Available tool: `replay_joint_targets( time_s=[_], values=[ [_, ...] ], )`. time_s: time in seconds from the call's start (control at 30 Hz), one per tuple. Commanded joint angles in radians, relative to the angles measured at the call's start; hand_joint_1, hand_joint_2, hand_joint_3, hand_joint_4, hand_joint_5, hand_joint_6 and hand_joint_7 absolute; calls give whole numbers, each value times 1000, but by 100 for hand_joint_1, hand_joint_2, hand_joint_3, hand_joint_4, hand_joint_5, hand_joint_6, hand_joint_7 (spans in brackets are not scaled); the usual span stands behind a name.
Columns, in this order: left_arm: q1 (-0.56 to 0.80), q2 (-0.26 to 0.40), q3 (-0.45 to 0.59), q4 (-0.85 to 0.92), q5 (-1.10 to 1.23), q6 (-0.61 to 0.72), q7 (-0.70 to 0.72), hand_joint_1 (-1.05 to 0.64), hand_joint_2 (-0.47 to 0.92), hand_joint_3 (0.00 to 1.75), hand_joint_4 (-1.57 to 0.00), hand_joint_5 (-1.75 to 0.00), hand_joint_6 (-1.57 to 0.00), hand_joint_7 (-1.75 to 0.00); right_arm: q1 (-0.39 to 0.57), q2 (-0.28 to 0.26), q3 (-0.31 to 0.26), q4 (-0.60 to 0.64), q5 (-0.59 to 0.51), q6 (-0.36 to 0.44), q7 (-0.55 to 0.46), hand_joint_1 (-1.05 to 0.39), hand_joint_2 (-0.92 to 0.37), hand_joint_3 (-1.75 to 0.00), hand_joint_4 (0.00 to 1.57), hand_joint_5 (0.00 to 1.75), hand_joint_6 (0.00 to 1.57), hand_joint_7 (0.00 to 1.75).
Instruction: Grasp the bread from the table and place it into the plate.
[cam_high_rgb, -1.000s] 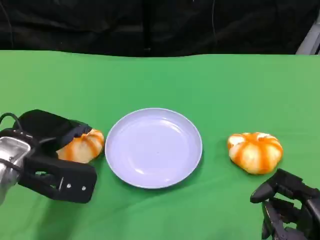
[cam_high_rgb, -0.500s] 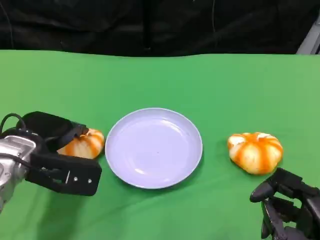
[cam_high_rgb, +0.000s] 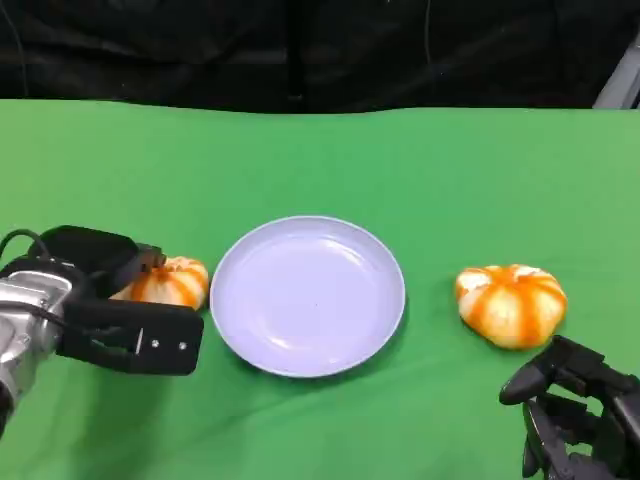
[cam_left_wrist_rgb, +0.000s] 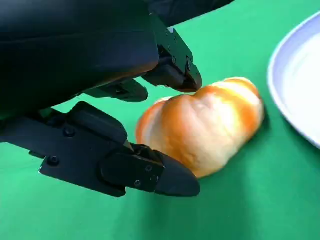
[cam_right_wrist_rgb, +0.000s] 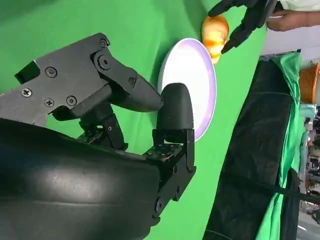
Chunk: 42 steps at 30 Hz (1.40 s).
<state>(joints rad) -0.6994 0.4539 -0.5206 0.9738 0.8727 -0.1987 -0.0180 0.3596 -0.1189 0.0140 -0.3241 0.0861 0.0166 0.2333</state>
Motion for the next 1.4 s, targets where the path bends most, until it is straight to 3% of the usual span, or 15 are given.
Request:
replay_joint_targets(
  time_s=[0.03,0.53,0.6,0.73,0.77,0.83,1.13,1.17,1.23,1.3,1.4],
  values=[
    [-24,2,-15,28,-11,-5,24,-69,92,17,-46,-2,-43,-1,4,-6,-9,-8,13,-3,0,-9,-70,-99,73,175,61,162],
    [-31,1,-28,43,-36,-1,17,-69,92,17,-47,-1,-44,-1,4,-7,-9,-6,13,-9,2,-9,-70,-99,73,175,61,163],
    [-31,-4,-23,47,-51,7,-2,-55,92,16,-53,-4,-52,-4,5,-9,-8,-3,12,-17,5,-10,-70,-99,73,175,61,163],
    [-33,-6,-22,56,-74,8,-16,-51,92,16,-55,-4,-54,-4,2,-7,-6,-6,9,-12,3,-10,-70,-98,73,175,61,163],
    [-34,-8,-17,62,-84,6,-24,-36,92,21,-69,-8,-65,-6,0,-6,-4,-10,6,-6,1,-9,-71,-98,73,175,61,163],
    [-36,-9,-14,69,-97,3,-32,-28,92,24,-76,-9,-72,-7,-2,-5,-2,-13,4,-1,-1,-8,-71,-99,73,175,62,163],
    [-27,-16,3,58,-125,15,-1,-25,92,25,-80,-8,-75,-6,1,-6,-2,-11,6,-7,0,-8,-70,-100,73,175,62,163],
    [-18,-22,21,47,-139,25,23,-19,86,13,-93,-49,-93,-9,2,-6,-2,-9,8,-11,2,-9,-70,-99,74,175,62,163],
    [-6,-30,41,35,-157,36,55,-16,86,4,-85,-101,-105,-5,5,-7,-3,-13,5,-10,0,-9,-70,-99,74,175,62,162],
    [-4,-30,41,33,-158,39,60,-15,86,1,-81,-119,-108,-3,6,-7,-2,-15,3,-7,-2,-9,-70,-99,74,175,62,162],
    [-3,-30,38,30,-162,43,61,-15,86,0,-79,-124,-109,-2,6,-6,-2,-15,3,-7,-2,-10,-70,-100,74,175,62,162]
  ],
)
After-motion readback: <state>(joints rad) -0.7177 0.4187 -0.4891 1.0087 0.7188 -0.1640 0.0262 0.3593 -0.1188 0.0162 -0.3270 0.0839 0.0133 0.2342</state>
